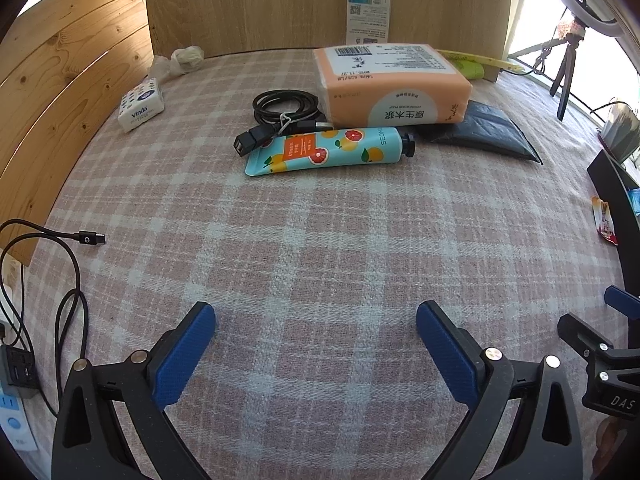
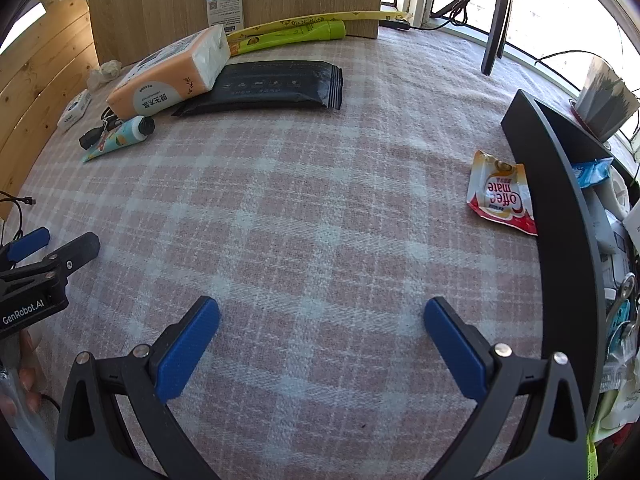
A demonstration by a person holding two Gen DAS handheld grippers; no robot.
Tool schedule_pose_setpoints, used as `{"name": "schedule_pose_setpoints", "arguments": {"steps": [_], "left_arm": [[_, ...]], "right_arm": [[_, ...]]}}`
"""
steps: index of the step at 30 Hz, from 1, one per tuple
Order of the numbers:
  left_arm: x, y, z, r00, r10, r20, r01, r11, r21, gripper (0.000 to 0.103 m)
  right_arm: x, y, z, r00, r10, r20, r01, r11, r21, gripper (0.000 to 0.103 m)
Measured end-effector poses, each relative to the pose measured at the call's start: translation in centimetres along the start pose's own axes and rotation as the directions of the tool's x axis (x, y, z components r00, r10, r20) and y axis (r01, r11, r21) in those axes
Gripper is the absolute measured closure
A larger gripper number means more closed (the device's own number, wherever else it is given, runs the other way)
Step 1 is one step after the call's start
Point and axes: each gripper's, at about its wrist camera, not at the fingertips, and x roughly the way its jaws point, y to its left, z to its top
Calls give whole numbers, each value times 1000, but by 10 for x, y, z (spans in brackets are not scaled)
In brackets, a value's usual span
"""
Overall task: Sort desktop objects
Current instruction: 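Move the right tool toward the orange-and-white boxed package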
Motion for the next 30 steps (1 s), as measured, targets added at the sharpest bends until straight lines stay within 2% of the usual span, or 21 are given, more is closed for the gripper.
{"name": "schedule_pose_setpoints", "arguments": {"steps": [4, 7, 16, 22, 25, 28, 30], "left_arm": [[-18, 2, 4, 999, 29, 28, -29, 1000, 3, 3], [-31, 6, 11, 999, 16, 43, -15, 1000, -10, 4], [-68, 15, 44, 990, 14, 140, -6, 998, -57, 4], [-69, 19, 73, 988, -3, 156, 15, 997, -73, 5], [-65, 19, 86, 987, -7, 158, 18, 998, -67, 9], [-58, 19, 97, 989, -29, 147, 37, 998, -58, 15], [-50, 18, 103, 990, -55, 131, 62, 997, -53, 15]], "right_arm": [[-9, -5, -4, 1000, -4, 15, 3, 999, 43, 0], [-25, -11, -2, 998, -6, 61, 1, 997, 79, 0], [-72, -9, 43, 986, -12, 168, 4, 999, 48, 0], [-90, -8, 77, 976, -5, 220, 5, 1000, 1, 0], [-97, -9, 94, 970, 10, 244, -9, 1000, -4, 0], [-100, -10, 112, 966, 59, 252, -57, 998, -14, 1], [-98, -8, 124, 966, 107, 237, -106, 994, -17, 6]]}}
